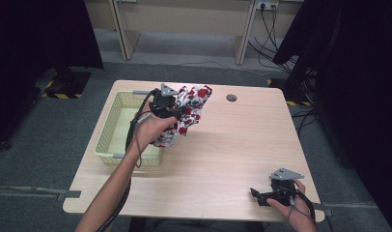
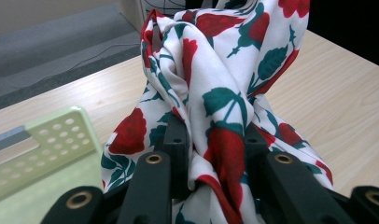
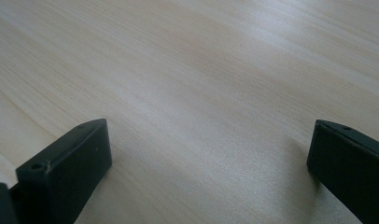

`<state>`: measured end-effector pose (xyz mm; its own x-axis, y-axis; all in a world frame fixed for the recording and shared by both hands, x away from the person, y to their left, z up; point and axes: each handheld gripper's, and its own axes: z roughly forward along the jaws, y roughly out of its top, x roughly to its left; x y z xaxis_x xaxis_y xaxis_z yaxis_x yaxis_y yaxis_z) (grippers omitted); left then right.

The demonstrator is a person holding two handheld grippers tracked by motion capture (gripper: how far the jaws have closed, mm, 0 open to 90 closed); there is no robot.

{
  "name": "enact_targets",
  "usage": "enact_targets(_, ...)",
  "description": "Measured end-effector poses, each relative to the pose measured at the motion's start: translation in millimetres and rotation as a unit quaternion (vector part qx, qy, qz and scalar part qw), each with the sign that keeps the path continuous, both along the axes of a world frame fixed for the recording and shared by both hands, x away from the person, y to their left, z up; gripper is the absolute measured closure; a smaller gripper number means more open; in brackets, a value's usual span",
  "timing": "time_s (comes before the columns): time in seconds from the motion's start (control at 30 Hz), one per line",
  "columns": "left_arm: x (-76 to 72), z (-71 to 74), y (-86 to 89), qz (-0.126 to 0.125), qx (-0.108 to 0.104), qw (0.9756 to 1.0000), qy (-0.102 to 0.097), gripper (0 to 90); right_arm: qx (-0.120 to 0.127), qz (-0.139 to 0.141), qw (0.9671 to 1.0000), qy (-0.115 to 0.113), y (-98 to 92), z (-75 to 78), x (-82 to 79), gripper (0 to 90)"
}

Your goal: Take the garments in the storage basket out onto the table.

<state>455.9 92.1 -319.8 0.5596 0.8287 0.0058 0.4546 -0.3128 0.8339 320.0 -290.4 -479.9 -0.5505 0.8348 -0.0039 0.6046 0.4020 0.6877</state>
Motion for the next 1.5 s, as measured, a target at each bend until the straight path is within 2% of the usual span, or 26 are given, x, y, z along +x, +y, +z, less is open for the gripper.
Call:
enact_targets(0.47, 1.9, -8.0, -33.3, -0.030, -0.009, 0.9995, 0.010, 71.2, 0.000, 0.000, 1.0000, 0.000, 0.0, 0.0, 0.0, 0.2)
enact_targets(0.7, 2.1, -13.8, -42.4, -0.036, -0.010, 0.9992, 0.013, 71.2, 0.000, 0.000, 1.0000, 0.000, 0.0, 0.0, 0.0, 0.2)
enact_targets(1.27, 1.6, -34.8, -72.4, -0.061, -0.010, 0.9978, 0.026, 71.2, 0.000, 0.001, 1.0000, 0.000, 0.1, -0.1, 0.0, 0.2)
enact_targets(1.5, 3.4, -46.3, -83.5, -0.070, -0.006, 0.9967, 0.039, 71.2, 0.001, 0.001, 1.0000, 0.002, 0.4, 0.0, -0.2, 0.2)
